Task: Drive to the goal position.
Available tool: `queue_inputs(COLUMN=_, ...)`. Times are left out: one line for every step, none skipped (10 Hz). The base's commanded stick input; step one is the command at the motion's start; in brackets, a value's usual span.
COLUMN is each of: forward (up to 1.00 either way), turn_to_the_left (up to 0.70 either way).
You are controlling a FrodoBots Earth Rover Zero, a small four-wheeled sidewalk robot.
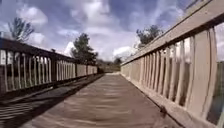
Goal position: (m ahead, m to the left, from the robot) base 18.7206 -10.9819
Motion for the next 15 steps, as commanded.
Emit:
queue_inputs(forward=1.0, turn_to_the_left=0.0)
queue_inputs(forward=1.0, turn_to_the_left=0.0)
queue_inputs(forward=1.0, turn_to_the_left=0.0)
queue_inputs(forward=1.0, turn_to_the_left=0.0)
queue_inputs(forward=1.0, turn_to_the_left=0.0)
queue_inputs(forward=1.0, turn_to_the_left=0.0)
queue_inputs(forward=1.0, turn_to_the_left=0.0)
queue_inputs(forward=1.0, turn_to_the_left=0.0)
queue_inputs(forward=1.0, turn_to_the_left=0.0)
queue_inputs(forward=1.0, turn_to_the_left=0.0)
queue_inputs(forward=1.0, turn_to_the_left=0.0)
queue_inputs(forward=1.0, turn_to_the_left=0.0)
queue_inputs(forward=1.0, turn_to_the_left=0.0)
queue_inputs(forward=1.0, turn_to_the_left=0.0)
queue_inputs(forward=1.0, turn_to_the_left=0.0)
